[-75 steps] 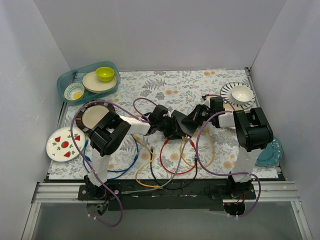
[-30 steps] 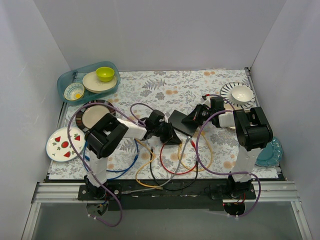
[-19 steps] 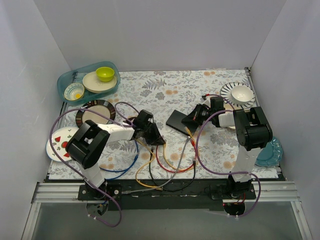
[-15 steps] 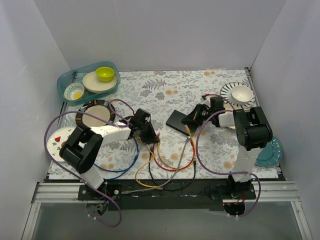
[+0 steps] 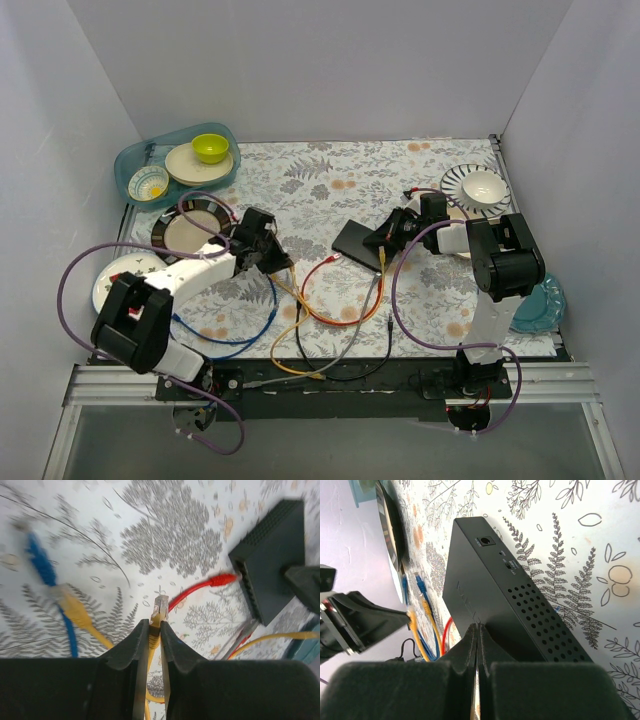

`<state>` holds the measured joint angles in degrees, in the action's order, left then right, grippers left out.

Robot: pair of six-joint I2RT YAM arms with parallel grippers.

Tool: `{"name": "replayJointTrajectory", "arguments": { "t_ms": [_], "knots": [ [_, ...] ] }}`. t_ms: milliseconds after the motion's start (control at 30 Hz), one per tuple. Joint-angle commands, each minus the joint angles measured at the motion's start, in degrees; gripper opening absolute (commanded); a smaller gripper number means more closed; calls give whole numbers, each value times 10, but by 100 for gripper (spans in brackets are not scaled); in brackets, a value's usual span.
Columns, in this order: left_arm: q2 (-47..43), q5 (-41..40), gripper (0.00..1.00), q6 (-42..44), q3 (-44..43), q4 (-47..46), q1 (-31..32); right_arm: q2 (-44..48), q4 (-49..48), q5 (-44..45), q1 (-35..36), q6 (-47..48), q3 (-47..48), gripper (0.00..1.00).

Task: Pull the plug from the switch port

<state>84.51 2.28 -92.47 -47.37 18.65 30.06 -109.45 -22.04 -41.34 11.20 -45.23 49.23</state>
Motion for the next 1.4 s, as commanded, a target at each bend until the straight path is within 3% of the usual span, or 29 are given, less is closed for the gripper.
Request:
{"name": "replayJointTrajectory", "arguments": {
  "t_ms": [0,200,300,367,467,567,700,800,1367],
  "knots": [
    [-72,-85,0,2,-20,61,-45,-17,84,88,-2,44,-26,1],
    [-91,-165,24,1,-99,106,-64,-15,83,87,-2,44,-28,1],
    [-81,-167,38,7,-140,104,-76,-14,84,86,-1,44,-28,1],
    [-66,-122,42,22,-156,69,-77,-14,84,86,-1,43,-28,1],
    [-25,28,43,26,-148,-26,-73,-15,84,86,-2,42,-28,1],
    [46,103,43,30,-167,-85,-30,-16,82,85,-1,41,-27,1],
    [137,109,41,51,-213,-85,73,-17,85,86,-1,42,-23,1],
    [193,142,41,36,-216,-108,104,-20,85,85,-2,40,-22,1],
    [312,273,39,12,-214,-209,141,-25,86,87,-7,40,-20,1]
  ]
}}
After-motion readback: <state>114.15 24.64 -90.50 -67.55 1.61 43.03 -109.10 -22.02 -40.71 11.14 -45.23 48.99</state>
